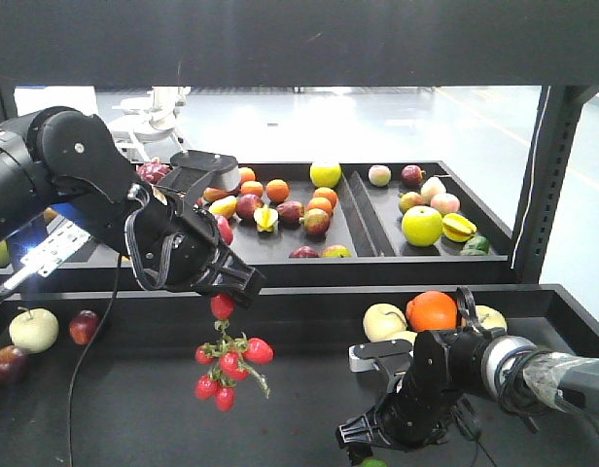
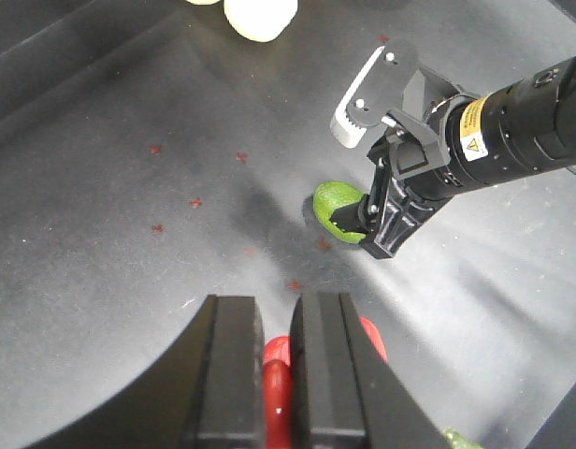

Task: Pick snacks and fruit into basket
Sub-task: 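Lower the open right gripper over the green lime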

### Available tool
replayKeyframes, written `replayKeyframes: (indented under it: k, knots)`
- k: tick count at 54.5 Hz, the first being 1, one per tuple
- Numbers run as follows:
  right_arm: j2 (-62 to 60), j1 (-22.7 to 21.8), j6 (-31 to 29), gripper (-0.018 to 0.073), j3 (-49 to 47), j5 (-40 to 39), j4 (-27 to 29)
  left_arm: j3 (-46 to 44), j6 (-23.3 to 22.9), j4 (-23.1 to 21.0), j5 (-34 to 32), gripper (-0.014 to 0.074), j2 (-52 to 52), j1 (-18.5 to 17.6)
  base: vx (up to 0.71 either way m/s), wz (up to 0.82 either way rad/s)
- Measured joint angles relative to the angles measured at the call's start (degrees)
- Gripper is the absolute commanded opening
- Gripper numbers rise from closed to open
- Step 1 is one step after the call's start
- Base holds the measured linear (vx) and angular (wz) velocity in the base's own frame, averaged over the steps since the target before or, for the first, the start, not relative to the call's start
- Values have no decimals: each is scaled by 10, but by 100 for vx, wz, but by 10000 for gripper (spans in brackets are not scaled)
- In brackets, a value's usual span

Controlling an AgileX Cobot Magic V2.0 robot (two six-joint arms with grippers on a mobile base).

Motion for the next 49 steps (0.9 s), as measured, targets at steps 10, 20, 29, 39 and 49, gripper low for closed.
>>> replayKeyframes:
  k: [10,20,29,39,49]
  knots:
    - [4,0,12,586,-1,6,6,0,0,0,0,-6,0,0,0,0]
    - [27,0,14,586,-1,25,11,0,0,0,0,-6,0,0,0,0]
    - [40,0,14,586,-1,27,13,0,0,0,0,-6,0,0,0,0]
    - [40,0,14,586,-1,17,19,0,0,0,0,-6,0,0,0,0]
    - [40,0,14,586,-1,10,24,0,0,0,0,-6,0,0,0,0]
